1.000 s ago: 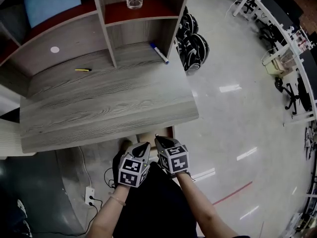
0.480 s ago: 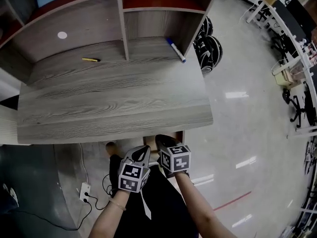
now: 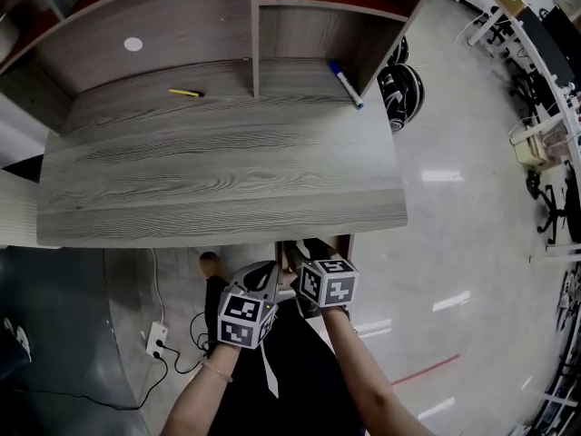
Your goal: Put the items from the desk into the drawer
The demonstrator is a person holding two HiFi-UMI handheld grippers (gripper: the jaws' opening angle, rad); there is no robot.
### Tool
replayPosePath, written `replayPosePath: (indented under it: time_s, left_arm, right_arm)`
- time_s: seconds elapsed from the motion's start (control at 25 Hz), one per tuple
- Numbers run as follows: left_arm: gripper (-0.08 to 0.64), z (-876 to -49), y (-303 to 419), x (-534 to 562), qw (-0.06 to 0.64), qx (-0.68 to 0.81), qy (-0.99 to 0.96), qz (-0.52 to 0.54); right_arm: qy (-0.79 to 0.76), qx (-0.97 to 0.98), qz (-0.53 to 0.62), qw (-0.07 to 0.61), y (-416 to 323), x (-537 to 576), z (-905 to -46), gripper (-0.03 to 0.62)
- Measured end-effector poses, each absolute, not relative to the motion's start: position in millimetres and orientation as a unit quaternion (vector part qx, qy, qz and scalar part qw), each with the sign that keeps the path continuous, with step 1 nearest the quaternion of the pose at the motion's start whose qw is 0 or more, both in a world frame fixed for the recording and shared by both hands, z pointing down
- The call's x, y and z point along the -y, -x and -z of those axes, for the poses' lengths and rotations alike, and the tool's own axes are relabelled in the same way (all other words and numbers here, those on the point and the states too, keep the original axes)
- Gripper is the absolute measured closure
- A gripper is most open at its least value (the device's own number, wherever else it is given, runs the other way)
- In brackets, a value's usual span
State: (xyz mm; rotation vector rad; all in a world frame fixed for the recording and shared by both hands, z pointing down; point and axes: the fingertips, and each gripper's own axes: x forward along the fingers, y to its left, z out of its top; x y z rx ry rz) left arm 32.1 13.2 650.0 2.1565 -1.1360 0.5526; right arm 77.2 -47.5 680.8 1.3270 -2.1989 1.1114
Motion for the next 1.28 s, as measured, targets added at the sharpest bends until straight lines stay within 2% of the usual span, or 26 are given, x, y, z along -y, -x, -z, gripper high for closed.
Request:
replayPosePath:
  time_s: [0.68,0.76,0.8,0.88,1.12,1.28]
  left_arm:
    - [0.532,-622,-48,-8,0.314,0.427,-0.822,-0.206]
    - [0.532,-617,-50,-9,0.315,0.428,-0.823,-0.201]
    - [0.532,-614,-51,-10,0.316,0.428,-0.823,-0.2]
    - [0.532,-609,-53,-13,0.316,0.43,-0.822,-0.2]
    - [0.532,-598,-58,-19,0.326,0.432,-0.82,-0.188]
    - [0.532,-589,-63,-20,0.321,0.429,-0.823,-0.19]
  right_arm:
    - [-0.453,0.779,-0.411,0.141,-88,31,-653,0.439]
    - [-0.452,0.779,-0.412,0.138,-87,28,-648,0.453]
    - [-0.455,0.779,-0.41,0.136,-89,26,-645,0.481]
    - [-0.464,0.779,-0.402,0.13,-93,23,-635,0.587]
    - [-0.452,0.797,-0.393,0.082,-97,14,-601,0.597]
    - [-0.454,0.806,-0.372,0.074,-104,6,-579,0.598]
